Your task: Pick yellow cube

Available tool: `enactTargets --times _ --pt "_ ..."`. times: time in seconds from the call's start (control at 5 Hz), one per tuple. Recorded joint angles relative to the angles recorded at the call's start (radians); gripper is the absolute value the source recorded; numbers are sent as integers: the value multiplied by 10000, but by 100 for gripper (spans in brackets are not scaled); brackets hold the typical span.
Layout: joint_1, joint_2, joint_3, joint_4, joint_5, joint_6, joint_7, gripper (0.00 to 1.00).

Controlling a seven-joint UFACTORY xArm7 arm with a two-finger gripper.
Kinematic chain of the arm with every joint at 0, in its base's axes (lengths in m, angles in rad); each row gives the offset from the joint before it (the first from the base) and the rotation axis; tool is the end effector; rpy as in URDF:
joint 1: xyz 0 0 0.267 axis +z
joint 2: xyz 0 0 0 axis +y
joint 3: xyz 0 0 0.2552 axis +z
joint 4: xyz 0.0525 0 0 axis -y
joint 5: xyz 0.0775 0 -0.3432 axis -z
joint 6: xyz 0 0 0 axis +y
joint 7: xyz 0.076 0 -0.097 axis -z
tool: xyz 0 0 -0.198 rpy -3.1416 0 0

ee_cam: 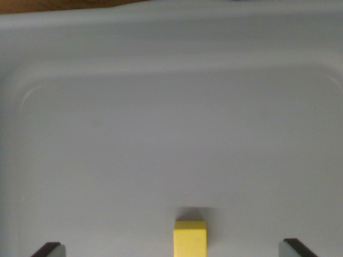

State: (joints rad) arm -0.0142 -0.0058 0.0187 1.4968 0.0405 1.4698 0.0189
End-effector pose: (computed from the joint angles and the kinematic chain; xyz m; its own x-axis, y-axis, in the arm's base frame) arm 0.4843 0.0138 0.2843 0.9993 -0.0185 0.0319 -0.0172 -0.9990 -0.0409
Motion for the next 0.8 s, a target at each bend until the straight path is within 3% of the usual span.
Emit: enactTargets --times 0.2,0.4,0.6,0.8 --pt "0 52 -2 -290 19 -324 -32 0" --pt "0 52 -2 -290 19 -324 -32 0" --pt "0 107 -3 -592 38 -660 -66 0" --pt "0 107 -3 -592 38 -660 -66 0"
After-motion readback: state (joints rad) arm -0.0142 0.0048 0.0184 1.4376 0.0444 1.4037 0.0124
